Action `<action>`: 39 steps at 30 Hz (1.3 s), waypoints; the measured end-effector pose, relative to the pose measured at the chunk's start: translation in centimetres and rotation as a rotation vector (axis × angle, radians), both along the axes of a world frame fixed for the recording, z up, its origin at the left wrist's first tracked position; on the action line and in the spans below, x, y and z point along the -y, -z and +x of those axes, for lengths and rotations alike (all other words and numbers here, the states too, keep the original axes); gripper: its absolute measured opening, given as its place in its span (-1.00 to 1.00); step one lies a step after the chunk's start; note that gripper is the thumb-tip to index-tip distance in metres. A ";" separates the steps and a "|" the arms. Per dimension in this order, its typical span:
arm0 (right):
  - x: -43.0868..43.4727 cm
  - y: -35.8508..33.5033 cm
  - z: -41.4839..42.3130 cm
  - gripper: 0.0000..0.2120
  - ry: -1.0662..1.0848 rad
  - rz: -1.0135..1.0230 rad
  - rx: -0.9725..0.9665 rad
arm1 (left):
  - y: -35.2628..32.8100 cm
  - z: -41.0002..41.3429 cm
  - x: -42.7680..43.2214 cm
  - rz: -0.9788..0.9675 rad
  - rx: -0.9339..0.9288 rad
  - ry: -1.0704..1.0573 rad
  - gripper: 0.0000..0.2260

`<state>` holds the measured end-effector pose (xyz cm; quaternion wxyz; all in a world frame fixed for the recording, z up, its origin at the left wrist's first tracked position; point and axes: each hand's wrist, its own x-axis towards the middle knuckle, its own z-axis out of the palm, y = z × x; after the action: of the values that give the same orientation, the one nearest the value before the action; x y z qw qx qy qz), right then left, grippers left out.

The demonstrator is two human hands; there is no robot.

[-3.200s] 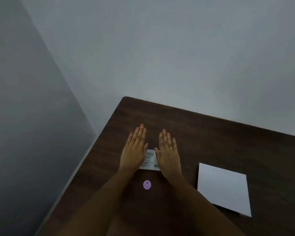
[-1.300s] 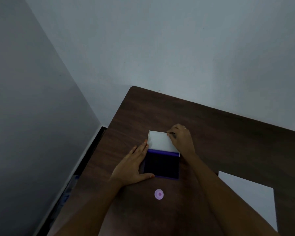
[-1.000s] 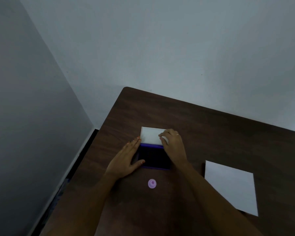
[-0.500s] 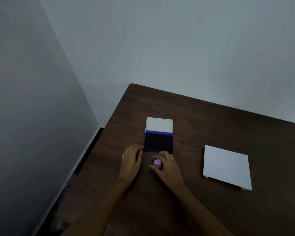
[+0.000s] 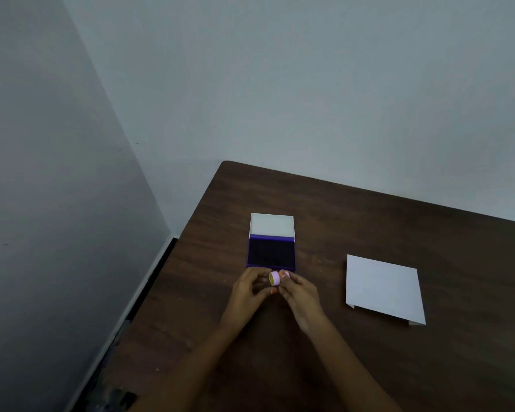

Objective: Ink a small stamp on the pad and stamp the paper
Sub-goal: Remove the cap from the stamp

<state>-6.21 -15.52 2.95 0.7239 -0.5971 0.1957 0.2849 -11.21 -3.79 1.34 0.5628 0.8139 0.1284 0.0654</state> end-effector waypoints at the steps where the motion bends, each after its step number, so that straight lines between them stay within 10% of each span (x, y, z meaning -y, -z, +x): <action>1: 0.1 -0.2 0.0 -0.82 0.029 0.085 -0.057 | -0.1 0.2 0.2 0.014 0.037 0.011 -0.75; 15: 1.5 -0.6 0.9 -0.81 0.247 0.597 -0.343 | -0.4 0.8 -0.2 -0.088 0.048 -0.124 -0.79; 25: 2.3 -0.9 2.4 -0.38 0.304 0.719 -0.378 | 3.0 1.1 -0.7 0.448 -0.105 0.273 -0.74; 32: 1.3 0.0 4.7 -0.79 0.305 0.549 -0.228 | 3.3 2.2 -2.2 0.479 -0.085 0.201 -0.47; 39: -2.4 0.9 7.4 -0.85 -0.017 -0.298 0.342 | 4.9 5.5 -4.7 0.618 -0.007 0.066 -0.20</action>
<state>1.18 -13.09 2.05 0.6479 -0.7387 0.1049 0.1537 -5.73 0.95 -3.54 0.2901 0.9504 0.0779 0.0804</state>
